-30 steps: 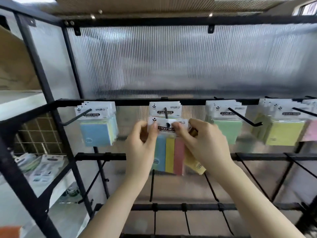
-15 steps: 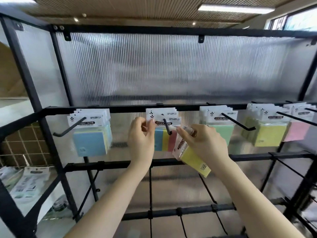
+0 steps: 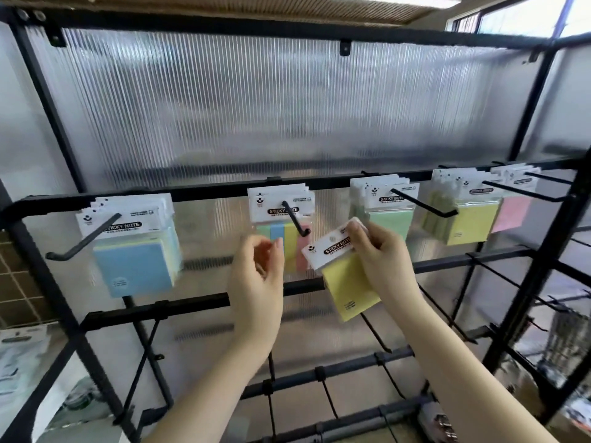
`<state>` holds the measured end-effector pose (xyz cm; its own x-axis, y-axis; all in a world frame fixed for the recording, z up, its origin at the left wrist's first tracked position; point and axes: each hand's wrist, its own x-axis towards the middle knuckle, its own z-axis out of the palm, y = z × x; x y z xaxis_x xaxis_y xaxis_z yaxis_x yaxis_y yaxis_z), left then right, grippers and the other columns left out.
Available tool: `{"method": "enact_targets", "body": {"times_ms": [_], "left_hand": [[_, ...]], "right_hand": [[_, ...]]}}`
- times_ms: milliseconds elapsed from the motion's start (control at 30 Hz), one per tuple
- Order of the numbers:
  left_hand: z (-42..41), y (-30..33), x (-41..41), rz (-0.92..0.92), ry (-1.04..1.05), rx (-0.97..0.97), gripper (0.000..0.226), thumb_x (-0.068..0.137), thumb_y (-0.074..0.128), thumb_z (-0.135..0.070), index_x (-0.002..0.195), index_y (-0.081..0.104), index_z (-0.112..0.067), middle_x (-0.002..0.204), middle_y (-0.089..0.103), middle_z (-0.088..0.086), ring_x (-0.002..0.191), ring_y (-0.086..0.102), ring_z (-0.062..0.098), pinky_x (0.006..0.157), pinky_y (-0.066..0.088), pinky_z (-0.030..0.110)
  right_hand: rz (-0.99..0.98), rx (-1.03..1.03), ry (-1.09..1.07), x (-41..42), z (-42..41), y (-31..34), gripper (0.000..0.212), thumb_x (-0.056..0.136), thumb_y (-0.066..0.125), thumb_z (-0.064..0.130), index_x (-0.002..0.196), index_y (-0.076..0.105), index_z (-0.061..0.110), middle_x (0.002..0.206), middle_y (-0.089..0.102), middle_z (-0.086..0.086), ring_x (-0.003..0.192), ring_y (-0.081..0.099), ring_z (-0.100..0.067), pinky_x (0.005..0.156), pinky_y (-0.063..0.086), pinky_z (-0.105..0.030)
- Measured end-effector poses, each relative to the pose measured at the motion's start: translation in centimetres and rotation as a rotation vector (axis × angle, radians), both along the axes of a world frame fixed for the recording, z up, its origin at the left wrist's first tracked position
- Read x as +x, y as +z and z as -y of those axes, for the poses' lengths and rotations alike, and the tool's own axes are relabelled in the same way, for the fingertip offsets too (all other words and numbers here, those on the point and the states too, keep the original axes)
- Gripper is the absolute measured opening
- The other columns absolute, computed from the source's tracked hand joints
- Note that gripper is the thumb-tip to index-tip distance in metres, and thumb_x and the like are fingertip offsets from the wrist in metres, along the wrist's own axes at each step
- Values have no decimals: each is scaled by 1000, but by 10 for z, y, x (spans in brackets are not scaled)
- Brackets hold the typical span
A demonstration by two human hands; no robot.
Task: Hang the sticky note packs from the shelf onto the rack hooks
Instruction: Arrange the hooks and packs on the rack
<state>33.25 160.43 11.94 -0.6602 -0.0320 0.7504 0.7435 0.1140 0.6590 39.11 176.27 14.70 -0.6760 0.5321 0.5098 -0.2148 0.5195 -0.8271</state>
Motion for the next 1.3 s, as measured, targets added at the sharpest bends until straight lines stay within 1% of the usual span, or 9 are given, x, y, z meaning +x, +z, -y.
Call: {"method": "enact_targets", "body": {"times_ms": [100, 233, 367, 500, 700, 900, 1067, 1167, 1300], "left_hand": [[-14, -7, 23, 116, -168, -83, 41, 92, 41, -55, 79, 53, -19, 65, 52, -7, 61, 51, 10, 57, 41, 15], [-42, -7, 47, 368, -387, -114, 36, 84, 44, -57, 86, 60, -25, 75, 65, -4, 68, 61, 8, 61, 49, 25], [-76, -4, 62, 240, -387, -143, 26, 91, 48, -42, 93, 63, -20, 82, 66, -2, 77, 62, 8, 65, 47, 19], [-122, 2, 82, 195, -389, -104, 22, 93, 49, -35, 81, 57, -19, 68, 58, -6, 64, 54, 11, 59, 41, 19], [-194, 19, 113, 93, -365, -52, 28, 97, 51, -33, 69, 45, -34, 60, 46, -16, 58, 43, 1, 57, 33, 12], [-252, 47, 131, 37, -390, 32, 34, 95, 51, -34, 64, 37, -38, 59, 36, -14, 55, 33, 2, 54, 30, 13], [-285, 55, 134, 25, -352, 54, 37, 94, 52, -26, 64, 33, -32, 57, 34, -14, 55, 31, 3, 53, 29, 15], [-295, 53, 134, 56, -316, 74, 35, 94, 53, -25, 64, 35, -20, 58, 33, -9, 55, 30, 4, 52, 29, 19], [-303, 54, 135, 58, -301, 107, 37, 96, 53, -20, 64, 34, -23, 57, 32, -12, 54, 29, 2, 52, 29, 15]], "right_hand": [[-40, -67, 12, 13, -4, -6, 42, 98, 51, 34, 60, 45, 15, 50, 44, 10, 44, 32, -1, 43, 23, -15], [-115, -2, 3, 34, -15, -12, 45, 97, 52, 31, 60, 33, 15, 48, 32, 12, 46, 26, -4, 45, 20, -15], [-178, 2, 34, 57, -38, -19, 40, 95, 52, 30, 62, 37, 13, 51, 36, 12, 48, 29, -3, 46, 23, -13], [-193, -11, 22, 79, -78, -23, 32, 96, 53, 19, 66, 42, 21, 54, 45, 14, 50, 37, -1, 49, 27, -13], [-277, 32, 43, 109, -144, -6, 14, 88, 66, 11, 81, 58, 20, 75, 68, 21, 71, 64, 5, 62, 43, -6], [-413, 195, 7, 127, -201, 17, 5, 88, 58, 29, 84, 57, 26, 75, 63, 19, 66, 58, 3, 60, 40, -6], [-433, 155, 39, 123, -233, 27, 10, 88, 60, 20, 81, 56, 26, 70, 60, 26, 62, 54, 9, 59, 37, -4], [-421, 81, 100, 116, -243, 27, 14, 89, 63, 16, 78, 57, 21, 69, 61, 22, 61, 53, 6, 59, 38, -6], [-409, 54, 137, 110, -250, 28, 12, 88, 60, 25, 77, 56, 26, 68, 60, 20, 61, 52, 2, 59, 44, -14]]}}
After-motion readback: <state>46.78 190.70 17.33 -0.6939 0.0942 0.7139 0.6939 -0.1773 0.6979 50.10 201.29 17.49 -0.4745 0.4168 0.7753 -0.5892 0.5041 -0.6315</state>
